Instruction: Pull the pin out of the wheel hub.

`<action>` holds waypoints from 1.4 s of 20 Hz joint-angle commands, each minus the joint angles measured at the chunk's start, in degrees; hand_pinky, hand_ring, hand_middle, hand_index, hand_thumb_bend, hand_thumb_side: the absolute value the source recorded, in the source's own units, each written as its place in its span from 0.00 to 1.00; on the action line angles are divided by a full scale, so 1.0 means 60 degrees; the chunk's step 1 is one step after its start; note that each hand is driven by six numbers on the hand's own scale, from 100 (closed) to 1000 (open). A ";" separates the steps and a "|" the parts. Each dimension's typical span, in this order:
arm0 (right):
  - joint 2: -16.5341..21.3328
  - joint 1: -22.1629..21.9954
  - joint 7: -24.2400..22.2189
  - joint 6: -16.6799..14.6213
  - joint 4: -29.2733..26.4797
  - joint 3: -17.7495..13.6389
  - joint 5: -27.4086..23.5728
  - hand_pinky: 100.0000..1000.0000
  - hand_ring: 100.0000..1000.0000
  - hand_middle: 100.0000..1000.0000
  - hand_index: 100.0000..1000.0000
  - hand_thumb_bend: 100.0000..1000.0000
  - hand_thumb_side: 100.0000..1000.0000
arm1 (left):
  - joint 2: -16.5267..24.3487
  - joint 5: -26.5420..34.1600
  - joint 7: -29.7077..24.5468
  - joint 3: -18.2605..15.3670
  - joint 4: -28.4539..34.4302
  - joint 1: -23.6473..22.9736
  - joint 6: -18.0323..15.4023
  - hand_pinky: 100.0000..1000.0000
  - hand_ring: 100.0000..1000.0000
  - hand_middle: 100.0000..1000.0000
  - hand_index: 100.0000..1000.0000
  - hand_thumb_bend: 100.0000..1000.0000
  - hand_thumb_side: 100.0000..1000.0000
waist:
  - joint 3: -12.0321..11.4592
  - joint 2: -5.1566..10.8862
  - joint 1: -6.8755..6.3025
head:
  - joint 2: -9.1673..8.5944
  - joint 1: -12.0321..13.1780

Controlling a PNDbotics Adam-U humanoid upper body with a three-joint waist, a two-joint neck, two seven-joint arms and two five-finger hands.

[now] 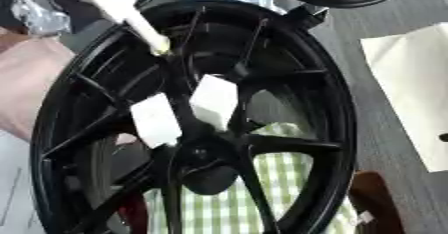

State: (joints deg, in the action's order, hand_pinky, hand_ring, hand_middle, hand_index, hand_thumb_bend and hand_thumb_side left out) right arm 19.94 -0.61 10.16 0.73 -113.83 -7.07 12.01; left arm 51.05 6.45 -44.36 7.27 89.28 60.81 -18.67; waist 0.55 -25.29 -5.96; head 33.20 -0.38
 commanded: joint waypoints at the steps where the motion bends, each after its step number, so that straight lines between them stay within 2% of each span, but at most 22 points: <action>1: 0.0204 -0.0031 0.0053 -0.0028 -0.0126 -0.0088 -0.0021 0.87 0.60 0.75 0.73 0.00 0.78 | 0.0475 0.0048 0.0226 -0.0425 -0.0091 0.0054 -0.0168 0.67 0.38 0.09 0.16 0.00 0.17 | -0.0019 0.0723 0.0058 | -0.0003 -0.0029; 3: 0.0220 -0.0040 0.0082 -0.0039 -0.0126 -0.0125 -0.0021 0.87 0.60 0.75 0.73 0.00 0.76 | 0.0534 0.0004 0.0298 -0.0480 -0.0153 -0.0007 -0.0160 0.67 0.38 0.09 0.16 0.00 0.19 | -0.0067 0.0754 0.0063 | 0.0002 -0.0104; 4: 0.0237 -0.0072 0.0142 -0.0058 -0.0126 -0.0193 -0.0021 0.87 0.60 0.75 0.73 0.00 0.76 | 0.0688 -0.0093 0.0399 -0.0634 -0.0308 -0.0162 -0.0070 0.67 0.38 0.09 0.16 0.00 0.19 | -0.0219 0.0780 0.0097 | 0.0009 -0.0214; 6: 0.0239 -0.0117 0.0241 -0.0086 -0.0126 -0.0286 -0.0021 0.87 0.60 0.75 0.73 0.00 0.76 | 0.1086 -0.0316 0.0660 -0.1049 -0.0724 -0.0577 0.0182 0.67 0.37 0.09 0.17 0.00 0.20 | -0.0453 0.0794 0.0168 | 0.0015 -0.0358; 11: 0.0230 -0.0144 0.0364 -0.0113 -0.0126 -0.0375 -0.0009 0.87 0.60 0.75 0.73 0.00 0.76 | 0.1500 -0.0625 0.1380 -0.2199 -0.1893 -0.1746 0.0778 0.68 0.38 0.10 0.17 0.00 0.20 | -0.0552 0.0783 0.0186 | 0.0045 -0.0461; 17: 0.0201 -0.0140 0.0457 -0.0132 -0.0126 -0.0450 -0.0033 0.87 0.60 0.75 0.73 0.00 0.75 | 0.1336 -0.1236 0.2196 -0.2847 -0.2987 -0.3072 0.0349 0.68 0.39 0.11 0.19 0.00 0.18 | -0.0575 0.0776 0.0228 | 0.0228 -0.0506; 22: 0.0161 -0.0146 0.0478 -0.0128 -0.0126 -0.0475 -0.0057 0.87 0.60 0.75 0.73 0.00 0.75 | 0.1124 -0.1938 0.2820 -0.3152 -0.2846 -0.4244 0.0224 0.70 0.41 0.16 0.24 0.00 0.17 | -0.0564 0.0787 0.0268 | 0.0337 -0.0599; 25: 0.0158 -0.0125 0.0474 -0.0132 -0.0126 -0.0476 -0.0089 0.87 0.60 0.75 0.73 0.00 0.75 | 0.0897 -0.2356 0.2929 -0.3308 -0.2567 -0.4943 0.0305 0.76 0.49 0.32 0.40 0.00 0.16 | -0.0531 0.0801 0.0273 | 0.0364 -0.0566; 27: 0.0165 -0.0120 0.0463 -0.0135 -0.0126 -0.0471 -0.0105 0.87 0.60 0.75 0.73 0.00 0.75 | 0.0782 -0.2625 0.2735 -0.3358 -0.2413 -0.5396 0.0499 0.84 0.66 0.61 0.75 0.00 0.16 | -0.0503 0.0813 0.0271 | 0.0385 -0.0518; 28: 0.0166 -0.0119 0.0455 -0.0136 -0.0126 -0.0468 -0.0114 0.87 0.60 0.75 0.73 0.00 0.75 | 0.0721 -0.2766 0.2643 -0.3419 -0.2317 -0.5628 0.0622 0.87 0.72 0.70 0.81 0.00 0.16 | -0.0488 0.0822 0.0268 | 0.0395 -0.0485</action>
State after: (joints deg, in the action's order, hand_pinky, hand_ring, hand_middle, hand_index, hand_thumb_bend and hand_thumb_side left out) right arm 20.09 -1.51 12.73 0.05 -113.83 -9.53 11.53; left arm 53.71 -9.17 -28.24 -11.86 74.14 26.88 -15.70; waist -2.31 -25.29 -5.16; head 35.27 -3.55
